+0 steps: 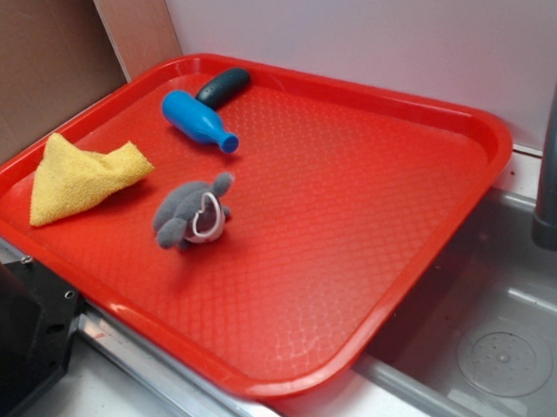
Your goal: Grab the blue bottle.
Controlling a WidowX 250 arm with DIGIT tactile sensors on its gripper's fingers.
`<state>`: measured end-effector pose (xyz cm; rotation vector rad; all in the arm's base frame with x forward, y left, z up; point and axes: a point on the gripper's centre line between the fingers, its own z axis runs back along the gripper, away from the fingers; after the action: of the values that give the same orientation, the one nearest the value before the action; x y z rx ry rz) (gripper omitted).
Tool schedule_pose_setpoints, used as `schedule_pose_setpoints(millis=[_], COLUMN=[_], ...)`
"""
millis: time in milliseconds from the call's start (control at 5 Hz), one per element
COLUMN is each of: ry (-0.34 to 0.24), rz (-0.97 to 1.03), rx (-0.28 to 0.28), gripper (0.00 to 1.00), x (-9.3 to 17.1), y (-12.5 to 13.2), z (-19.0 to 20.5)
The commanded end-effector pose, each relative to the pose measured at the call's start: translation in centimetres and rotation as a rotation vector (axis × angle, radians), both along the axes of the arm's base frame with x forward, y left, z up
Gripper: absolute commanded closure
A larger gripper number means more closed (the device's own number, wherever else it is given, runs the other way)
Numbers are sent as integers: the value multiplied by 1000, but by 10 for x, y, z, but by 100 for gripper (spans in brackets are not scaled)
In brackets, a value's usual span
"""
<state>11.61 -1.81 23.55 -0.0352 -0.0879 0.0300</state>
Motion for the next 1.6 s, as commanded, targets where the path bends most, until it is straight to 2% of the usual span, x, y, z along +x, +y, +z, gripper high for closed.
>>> schedule_pose_setpoints(millis=[0,200,400,600,800,1000,1400], ry=[0,-3,-25,-94,-108,-149,-139], rz=[0,170,364,586,816,1000,1177], rx=[0,4,-42,-73,-87,-81,-5], gripper=[0,0,0,0,0,0,0], x=[0,10,21,38,58,79,118], y=[0,7,17,29,38,49,69], z=[0,-8,-22,-41,-63,-84,-134])
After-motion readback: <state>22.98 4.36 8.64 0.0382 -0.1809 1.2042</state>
